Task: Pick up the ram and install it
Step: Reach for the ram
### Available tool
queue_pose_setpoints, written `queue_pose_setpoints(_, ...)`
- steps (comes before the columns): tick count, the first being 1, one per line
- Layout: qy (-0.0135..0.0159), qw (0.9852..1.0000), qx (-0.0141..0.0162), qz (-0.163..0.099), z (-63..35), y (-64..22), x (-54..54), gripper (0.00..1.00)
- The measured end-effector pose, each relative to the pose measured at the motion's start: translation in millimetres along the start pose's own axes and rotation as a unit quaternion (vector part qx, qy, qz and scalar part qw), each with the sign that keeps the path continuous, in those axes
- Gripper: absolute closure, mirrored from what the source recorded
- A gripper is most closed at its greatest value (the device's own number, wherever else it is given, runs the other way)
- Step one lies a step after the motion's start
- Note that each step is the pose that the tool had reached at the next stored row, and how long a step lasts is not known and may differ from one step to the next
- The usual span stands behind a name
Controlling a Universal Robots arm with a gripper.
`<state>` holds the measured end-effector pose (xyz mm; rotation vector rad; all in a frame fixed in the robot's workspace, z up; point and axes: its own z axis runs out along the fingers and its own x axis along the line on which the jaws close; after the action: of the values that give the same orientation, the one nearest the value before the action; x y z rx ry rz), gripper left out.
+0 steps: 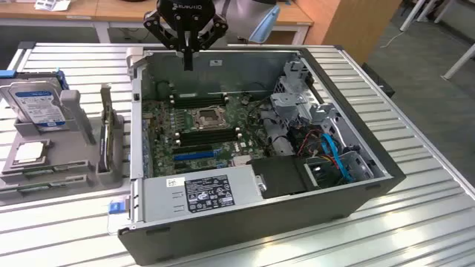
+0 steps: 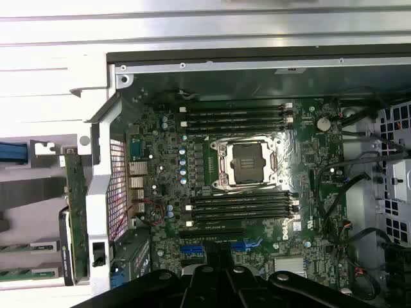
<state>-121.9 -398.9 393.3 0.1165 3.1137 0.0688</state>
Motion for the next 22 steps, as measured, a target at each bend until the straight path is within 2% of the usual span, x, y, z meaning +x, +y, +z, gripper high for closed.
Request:
queue_pose_setpoints(10,-0.0001,1.0,-0.0001,0.0,0.1,-0.1,1.3,0.9)
queue_pose_setpoints(22,0.0,1.0,0.0,0.0,-0.4,-1.1,15.1,0.9)
